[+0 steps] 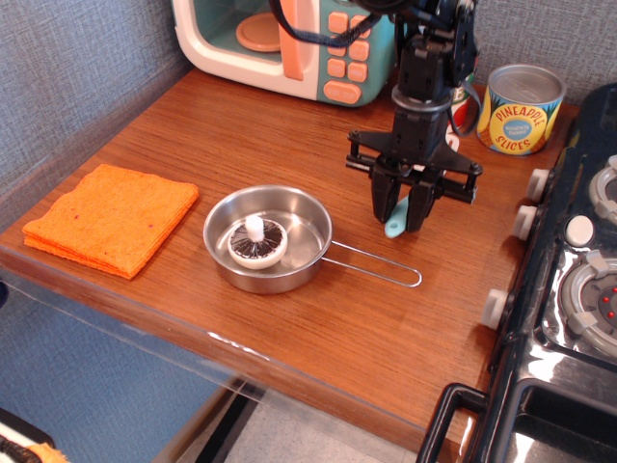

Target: Place the spatula in front of the canned goods.

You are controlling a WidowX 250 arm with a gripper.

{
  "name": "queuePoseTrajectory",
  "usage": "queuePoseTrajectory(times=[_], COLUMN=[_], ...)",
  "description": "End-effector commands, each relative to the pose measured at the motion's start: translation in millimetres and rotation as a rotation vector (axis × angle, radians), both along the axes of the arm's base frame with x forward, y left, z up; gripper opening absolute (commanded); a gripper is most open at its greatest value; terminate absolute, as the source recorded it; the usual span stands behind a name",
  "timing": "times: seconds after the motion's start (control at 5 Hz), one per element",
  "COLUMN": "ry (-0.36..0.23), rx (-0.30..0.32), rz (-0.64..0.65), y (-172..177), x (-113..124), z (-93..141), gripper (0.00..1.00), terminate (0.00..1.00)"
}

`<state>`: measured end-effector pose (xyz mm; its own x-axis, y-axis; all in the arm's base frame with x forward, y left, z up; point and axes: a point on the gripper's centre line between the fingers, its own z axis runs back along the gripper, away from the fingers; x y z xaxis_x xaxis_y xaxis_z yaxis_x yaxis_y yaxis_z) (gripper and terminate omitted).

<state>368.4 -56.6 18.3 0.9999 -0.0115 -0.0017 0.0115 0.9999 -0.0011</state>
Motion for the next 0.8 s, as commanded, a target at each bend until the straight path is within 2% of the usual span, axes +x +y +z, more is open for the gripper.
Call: queuePoseTrajectory(times=[0.0,0.2,0.4,0.6], ry=[-0.057,-0.118,-0.129,-0.114], rx=[0.008,0.019,0.018,0.013], rz=[-0.047,-0.094,-0.104,-0.098], y=[-2.7,3.6,18.2,38.8], x=[-6.1,-19.3,-41.5,-64.8], z=[26.5,60.6,96.7,116.8], gripper=[1.00,1.00,1.00,1.00], terminate=[0.00,0.00,0.00,0.00])
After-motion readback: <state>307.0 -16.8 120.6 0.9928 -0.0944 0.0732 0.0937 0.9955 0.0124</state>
